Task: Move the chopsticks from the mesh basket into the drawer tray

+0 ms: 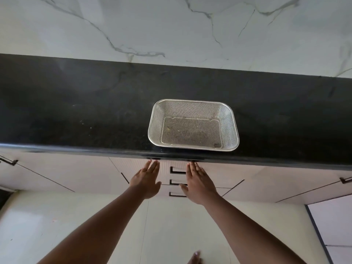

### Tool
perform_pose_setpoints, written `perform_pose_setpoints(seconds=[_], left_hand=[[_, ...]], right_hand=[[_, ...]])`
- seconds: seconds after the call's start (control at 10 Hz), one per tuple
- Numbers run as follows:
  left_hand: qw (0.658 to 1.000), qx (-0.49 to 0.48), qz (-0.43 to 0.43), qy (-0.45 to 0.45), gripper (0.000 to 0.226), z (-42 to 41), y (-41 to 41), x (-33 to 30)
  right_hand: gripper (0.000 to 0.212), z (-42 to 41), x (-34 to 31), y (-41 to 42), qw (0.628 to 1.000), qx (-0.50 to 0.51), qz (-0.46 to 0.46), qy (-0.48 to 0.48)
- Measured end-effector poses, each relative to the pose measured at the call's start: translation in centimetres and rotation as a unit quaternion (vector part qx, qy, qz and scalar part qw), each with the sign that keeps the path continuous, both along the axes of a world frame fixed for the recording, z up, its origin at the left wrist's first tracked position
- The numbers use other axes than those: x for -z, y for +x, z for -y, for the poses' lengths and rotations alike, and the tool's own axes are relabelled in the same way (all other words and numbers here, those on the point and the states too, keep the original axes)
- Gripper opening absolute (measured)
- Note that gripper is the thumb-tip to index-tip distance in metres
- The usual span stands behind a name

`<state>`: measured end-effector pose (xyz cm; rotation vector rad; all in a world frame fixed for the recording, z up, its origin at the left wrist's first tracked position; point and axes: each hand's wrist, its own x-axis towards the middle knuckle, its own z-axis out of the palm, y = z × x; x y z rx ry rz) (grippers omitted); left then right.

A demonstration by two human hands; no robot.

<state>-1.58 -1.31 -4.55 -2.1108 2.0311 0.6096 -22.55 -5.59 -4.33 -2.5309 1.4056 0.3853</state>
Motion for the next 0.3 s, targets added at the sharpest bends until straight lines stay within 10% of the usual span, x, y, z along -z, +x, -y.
perform_pose_setpoints(seconds=[0.3], left_hand=[[0.956,0.070,-0.182,-0.220,0.053,-2.1,-0.8,-2.9]], right_hand=[[0.067,-2.0,-3.3,-1.6,0.990,-0.085,0.097,-0.050]])
